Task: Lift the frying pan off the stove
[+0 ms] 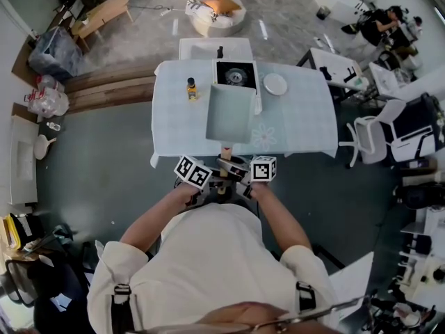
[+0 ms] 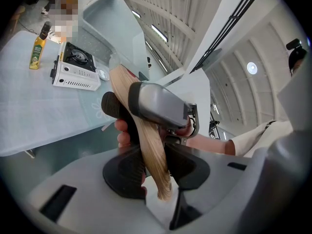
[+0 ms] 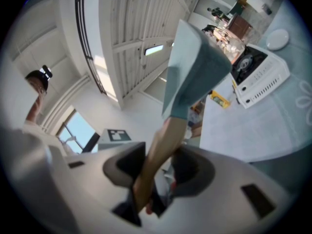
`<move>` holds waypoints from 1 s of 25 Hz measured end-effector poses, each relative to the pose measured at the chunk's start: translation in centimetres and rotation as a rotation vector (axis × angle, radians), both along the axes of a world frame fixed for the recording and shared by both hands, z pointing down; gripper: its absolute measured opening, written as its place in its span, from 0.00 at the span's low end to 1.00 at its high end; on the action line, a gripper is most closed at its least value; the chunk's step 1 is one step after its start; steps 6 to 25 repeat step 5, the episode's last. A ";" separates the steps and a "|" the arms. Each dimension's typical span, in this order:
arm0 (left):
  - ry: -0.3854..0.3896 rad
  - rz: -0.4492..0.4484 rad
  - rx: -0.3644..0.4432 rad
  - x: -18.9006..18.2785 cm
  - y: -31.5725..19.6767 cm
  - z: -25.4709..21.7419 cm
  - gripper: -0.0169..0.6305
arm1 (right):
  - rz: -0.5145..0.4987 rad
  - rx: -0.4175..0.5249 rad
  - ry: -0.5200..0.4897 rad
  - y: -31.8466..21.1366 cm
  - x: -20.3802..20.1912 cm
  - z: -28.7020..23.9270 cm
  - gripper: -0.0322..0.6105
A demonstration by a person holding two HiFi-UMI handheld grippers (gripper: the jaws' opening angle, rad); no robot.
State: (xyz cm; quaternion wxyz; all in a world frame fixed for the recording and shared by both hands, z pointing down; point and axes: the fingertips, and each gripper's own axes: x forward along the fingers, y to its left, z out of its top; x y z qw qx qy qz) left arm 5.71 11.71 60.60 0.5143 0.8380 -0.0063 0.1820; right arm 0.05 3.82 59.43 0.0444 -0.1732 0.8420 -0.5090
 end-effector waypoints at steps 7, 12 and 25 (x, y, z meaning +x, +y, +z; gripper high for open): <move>-0.003 0.000 0.000 0.1 -0.3 0.1 0.25 | -0.008 -0.014 0.007 -0.2 0.2 0.4 0.33; -0.003 0.000 0.000 0.1 -0.3 0.1 0.25 | -0.008 -0.014 0.007 -0.2 0.2 0.4 0.33; -0.003 0.000 0.000 0.1 -0.3 0.1 0.25 | -0.008 -0.014 0.007 -0.2 0.2 0.4 0.33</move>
